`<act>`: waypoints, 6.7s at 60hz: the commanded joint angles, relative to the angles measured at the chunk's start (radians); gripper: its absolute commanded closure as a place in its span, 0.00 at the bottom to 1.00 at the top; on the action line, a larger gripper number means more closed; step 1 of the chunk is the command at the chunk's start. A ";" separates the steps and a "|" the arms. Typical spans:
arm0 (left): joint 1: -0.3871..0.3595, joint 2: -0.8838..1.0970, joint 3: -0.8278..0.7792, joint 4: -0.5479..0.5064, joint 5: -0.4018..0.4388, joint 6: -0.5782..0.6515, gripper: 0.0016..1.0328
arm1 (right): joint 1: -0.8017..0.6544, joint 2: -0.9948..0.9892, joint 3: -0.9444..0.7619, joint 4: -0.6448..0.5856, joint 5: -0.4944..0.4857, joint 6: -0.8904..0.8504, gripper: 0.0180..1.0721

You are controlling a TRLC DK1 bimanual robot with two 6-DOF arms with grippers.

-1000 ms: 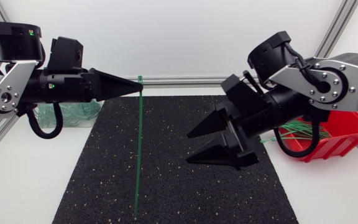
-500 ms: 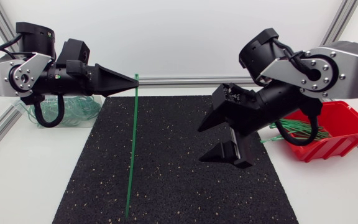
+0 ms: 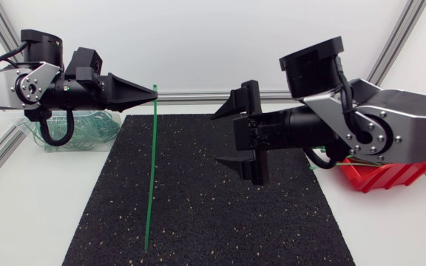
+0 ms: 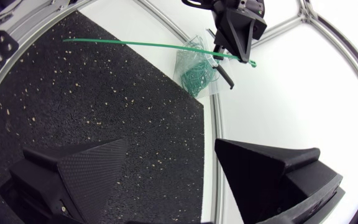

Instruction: Take a green cable tie from the red box, thread the tail through the head to close it, then place it in the transparent bin on the left.

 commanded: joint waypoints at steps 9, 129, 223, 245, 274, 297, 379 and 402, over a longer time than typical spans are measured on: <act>0.010 0.034 0.046 -0.042 0.035 -0.022 0.97 | 0.055 -0.007 -0.082 0.159 0.021 -0.337 0.04; -0.074 0.152 0.095 -0.220 0.002 -0.009 0.97 | 0.480 0.217 -0.380 0.777 -0.016 -0.658 0.84; -0.286 -0.474 -0.350 0.154 -0.330 -0.210 0.97 | 0.285 -0.169 -0.152 0.044 -0.428 0.841 0.95; -0.381 -0.614 -0.394 0.162 -0.376 -0.284 0.97 | 0.291 -0.260 -0.052 -0.243 -0.562 1.199 0.95; -0.484 -0.756 -0.417 0.165 -0.485 -0.287 0.97 | 0.311 -0.344 0.011 -0.180 -0.660 1.716 0.95; -0.520 -0.824 -0.434 0.164 -0.568 -0.269 0.97 | 0.299 -0.300 0.097 -0.135 -0.657 2.038 0.95; -0.612 -0.882 -0.466 0.170 -0.765 -0.197 0.97 | 0.050 -0.204 0.117 -0.082 -0.801 2.329 0.95; -0.619 -0.888 -0.472 0.168 -0.772 -0.190 0.97 | 0.062 -0.181 0.112 -0.073 -0.801 2.329 0.95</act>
